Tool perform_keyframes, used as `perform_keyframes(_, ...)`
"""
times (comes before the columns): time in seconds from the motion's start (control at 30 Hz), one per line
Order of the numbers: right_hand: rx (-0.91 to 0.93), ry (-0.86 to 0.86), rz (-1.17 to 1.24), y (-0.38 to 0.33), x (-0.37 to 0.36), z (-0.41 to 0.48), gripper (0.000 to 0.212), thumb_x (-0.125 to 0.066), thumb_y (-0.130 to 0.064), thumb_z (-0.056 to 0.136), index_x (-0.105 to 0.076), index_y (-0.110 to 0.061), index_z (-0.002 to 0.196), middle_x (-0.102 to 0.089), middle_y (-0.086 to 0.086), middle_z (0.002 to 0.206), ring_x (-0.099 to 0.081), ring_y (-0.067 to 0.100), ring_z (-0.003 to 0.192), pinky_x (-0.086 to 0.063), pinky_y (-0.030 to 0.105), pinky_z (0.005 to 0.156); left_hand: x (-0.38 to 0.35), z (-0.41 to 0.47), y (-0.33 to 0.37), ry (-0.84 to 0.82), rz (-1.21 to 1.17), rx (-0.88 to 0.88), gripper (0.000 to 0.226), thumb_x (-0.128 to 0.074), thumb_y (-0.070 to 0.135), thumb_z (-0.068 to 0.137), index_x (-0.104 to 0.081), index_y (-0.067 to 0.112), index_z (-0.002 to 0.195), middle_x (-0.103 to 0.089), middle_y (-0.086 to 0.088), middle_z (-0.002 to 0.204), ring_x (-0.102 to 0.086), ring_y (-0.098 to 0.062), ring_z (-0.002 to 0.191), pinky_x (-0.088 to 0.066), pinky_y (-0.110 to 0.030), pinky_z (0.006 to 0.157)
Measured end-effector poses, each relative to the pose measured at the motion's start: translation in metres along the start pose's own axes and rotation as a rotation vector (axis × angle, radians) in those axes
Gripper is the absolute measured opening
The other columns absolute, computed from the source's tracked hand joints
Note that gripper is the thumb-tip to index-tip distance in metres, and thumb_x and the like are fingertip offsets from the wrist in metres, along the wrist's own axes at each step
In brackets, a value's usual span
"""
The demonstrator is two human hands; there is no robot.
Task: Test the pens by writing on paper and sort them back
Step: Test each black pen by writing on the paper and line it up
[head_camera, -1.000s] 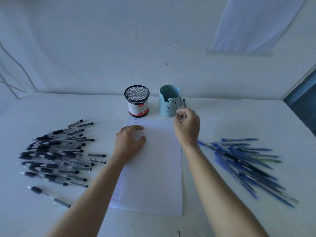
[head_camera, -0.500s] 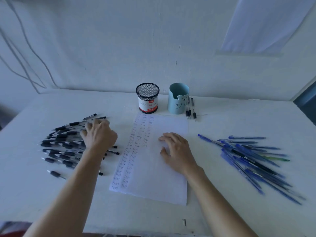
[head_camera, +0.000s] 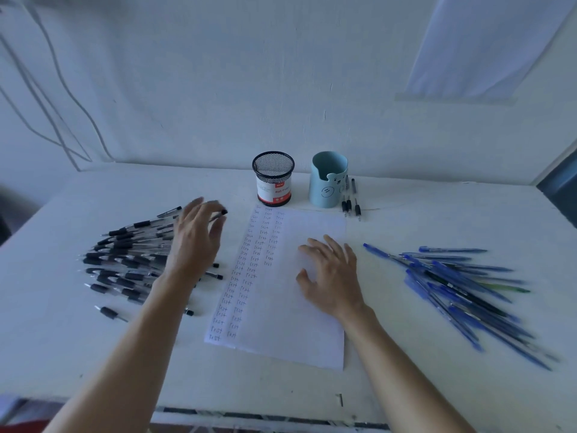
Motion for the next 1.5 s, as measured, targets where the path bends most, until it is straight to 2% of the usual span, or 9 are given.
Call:
perform_keyframes(0.13, -0.065, -0.103, -0.069, -0.002, 0.005, 0.000, 0.067, -0.029, -0.054, 0.078, -0.051, -0.034, 0.138, -0.038, -0.013, 0.155, -0.020, 0.016, 0.149, 0.000, 0.053, 0.119, 0.006, 0.003, 0.040, 0.079, -0.317, -0.063, 0.020, -0.046, 0.027, 0.105, -0.051, 0.012, 0.117, -0.072, -0.002, 0.103, -0.067, -0.005, 0.086, -0.044, -0.010, 0.073)
perform_keyframes(0.37, 0.018, -0.274, -0.112, 0.012, 0.008, -0.002, 0.081, -0.004, -0.064, 0.074, -0.026, -0.040, 0.149, -0.012, -0.018, 0.162, 0.000, 0.012, 0.152, 0.006, 0.052, 0.119, -0.002, 0.003, 0.077, -0.030, -1.199, 0.440, 0.048, -0.037, 0.046, 0.102, -0.071, 0.015, 0.087, -0.030, -0.002, 0.059, -0.016, -0.013, 0.050, -0.012, -0.030, 0.046)
perform_keyframes(0.5, 0.039, -0.246, -0.119, 0.011, 0.007, -0.005, 0.080, -0.003, -0.063, 0.078, -0.026, -0.038, 0.150, -0.013, -0.016, 0.163, -0.001, 0.015, 0.152, 0.005, 0.054, 0.119, -0.010, 0.002, 0.080, -0.078, -1.314, 0.592, 0.042, -0.045, 0.029, 0.086, -0.063, -0.009, 0.081, -0.040, 0.004, 0.045, -0.019, -0.010, 0.039, -0.013, -0.021, 0.043)
perform_keyframes(0.67, 0.039, -0.272, -0.170, 0.008, 0.007, -0.006, 0.083, -0.005, -0.072, 0.080, -0.021, -0.036, 0.152, -0.007, -0.014, 0.164, 0.003, 0.016, 0.153, 0.009, 0.056, 0.118, -0.016, 0.003, 0.080, -0.053, -1.526, 0.728, 0.041, -0.041, 0.039, 0.102, -0.071, 0.013, 0.096, -0.051, 0.002, 0.060, -0.023, -0.009, 0.040, -0.016, -0.024, 0.044)
perform_keyframes(0.87, 0.049, -0.280, -0.199, 0.007, 0.008, -0.006, 0.084, -0.006, -0.074, 0.080, -0.017, -0.034, 0.153, -0.004, -0.008, 0.166, 0.004, 0.020, 0.153, 0.007, 0.059, 0.119, -0.038, 0.002, 0.063, -0.011, -1.420, 0.784, 0.032, -0.047, -0.001, 0.100, -0.065, 0.015, 0.121, -0.063, -0.004, 0.098, -0.042, -0.007, 0.048, -0.028, -0.017, 0.042)
perform_keyframes(0.97, 0.037, -0.282, -0.203, 0.005, 0.009, -0.006, 0.088, -0.004, -0.075, 0.077, -0.017, -0.034, 0.154, -0.005, -0.008, 0.166, 0.004, 0.020, 0.153, 0.005, 0.060, 0.119, -0.044, -0.001, 0.055, 0.001, -1.472, 0.791, 0.033, -0.044, 0.015, 0.100, -0.063, 0.010, 0.126, -0.066, -0.007, 0.103, -0.062, -0.016, 0.071, -0.049, -0.023, 0.064)
perform_keyframes(1.1, 0.024, -0.275, -0.199, 0.004, 0.009, -0.005, 0.090, -0.005, -0.075, 0.075, -0.020, -0.034, 0.153, -0.006, -0.009, 0.166, 0.003, 0.020, 0.153, 0.004, 0.060, 0.119, -0.051, -0.004, 0.051, -0.088, -1.336, 0.750, 0.055, -0.025, 0.038, 0.108, -0.066, 0.001, 0.109, -0.065, -0.012, 0.088, -0.065, -0.024, 0.072, -0.050, -0.031, 0.068)
perform_keyframes(1.23, 0.018, -0.266, -0.209, 0.004, 0.008, -0.004, 0.088, -0.005, -0.076, 0.075, -0.021, -0.036, 0.152, -0.007, -0.010, 0.166, 0.001, 0.019, 0.153, 0.003, 0.060, 0.119, -0.051, -0.009, 0.054, -0.135, -1.073, 0.670, 0.023, -0.061, 0.017, 0.099, -0.068, -0.002, 0.086, -0.074, -0.015, 0.083, -0.074, -0.031, 0.084, -0.060, -0.036, 0.080)
perform_keyframes(1.5, 0.017, -0.272, -0.201, 0.004, 0.008, -0.004, 0.089, -0.005, -0.076, 0.074, -0.020, -0.035, 0.152, -0.006, -0.009, 0.166, 0.001, 0.020, 0.153, 0.004, 0.059, 0.119, -0.049, -0.015, 0.050, -0.138, -0.607, 0.577, 0.024, -0.064, 0.001, 0.071, -0.047, 0.012, 0.058, -0.059, -0.014, 0.053, -0.049, -0.021, 0.043, -0.038, -0.026, 0.044)
Point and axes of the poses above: each hand's wrist, its own z-axis towards the middle knuckle, its own x-axis out of the back of the hand, y = z × x, the point moved 1 cm from there along z, towards the middle knuckle
